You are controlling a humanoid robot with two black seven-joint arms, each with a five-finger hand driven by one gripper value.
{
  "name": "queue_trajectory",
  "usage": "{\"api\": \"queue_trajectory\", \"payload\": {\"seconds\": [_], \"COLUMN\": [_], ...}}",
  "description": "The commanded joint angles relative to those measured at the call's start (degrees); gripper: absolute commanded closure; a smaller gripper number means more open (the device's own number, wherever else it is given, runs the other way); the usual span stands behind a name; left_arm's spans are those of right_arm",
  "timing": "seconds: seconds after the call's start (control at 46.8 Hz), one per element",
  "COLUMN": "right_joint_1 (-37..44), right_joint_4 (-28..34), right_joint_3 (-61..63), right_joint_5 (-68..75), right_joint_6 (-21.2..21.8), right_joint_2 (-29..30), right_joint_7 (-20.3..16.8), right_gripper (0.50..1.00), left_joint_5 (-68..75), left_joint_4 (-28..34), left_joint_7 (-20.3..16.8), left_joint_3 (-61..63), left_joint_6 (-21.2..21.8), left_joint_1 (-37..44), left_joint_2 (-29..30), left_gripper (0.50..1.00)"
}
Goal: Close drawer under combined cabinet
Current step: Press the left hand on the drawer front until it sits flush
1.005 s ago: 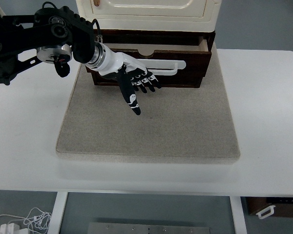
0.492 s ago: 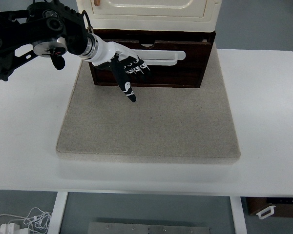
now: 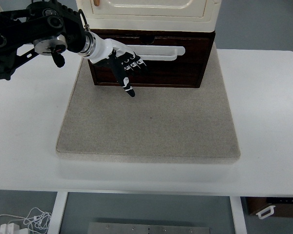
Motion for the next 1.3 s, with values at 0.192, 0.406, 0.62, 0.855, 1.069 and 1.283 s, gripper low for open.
{"api": "queue_trajectory", "payload": {"seconds": [0.192,0.406,0.62,0.855,1.069,1.283], "right_joint_1": [0.0,0.0,0.0,0.0,0.0,0.0], "right_joint_4": [0.0,0.0,0.0,-0.1,0.0,0.0], "right_joint_3": [0.0,0.0,0.0,0.0,0.0,0.0], "right_joint_5": [0.0,0.0,0.0,0.1,0.0,0.0], "right_joint_6": [-0.1,0.0,0.0,0.0,0.0,0.0], "right_joint_2": [0.0,0.0,0.0,0.0,0.0,0.0], "right_joint_7": [0.0,0.0,0.0,0.0,0.0,0.0], "right_gripper": [0.548,0.548,0.548,0.548,0.548,0.548], "left_joint_5": [-0.1,0.0,0.0,-0.2,-0.5,-1.1], "left_joint_4": [1.0,1.1,1.0,-0.8,-1.5,-1.9], "left_joint_7": [-0.1,-0.1,-0.1,-0.3,-0.7,-3.7], "left_joint_3": [-0.1,-0.5,-0.6,-2.6,-8.0,-15.4], "left_joint_6": [-0.1,-0.1,-0.3,-0.9,-2.5,-3.4], "left_joint_1": [0.2,1.2,1.2,1.4,2.5,2.6], "left_joint_2": [0.0,-0.7,-0.8,-1.0,-2.9,-4.1], "left_gripper": [0.500,0.500,0.500,0.500,0.500,0.500]}}
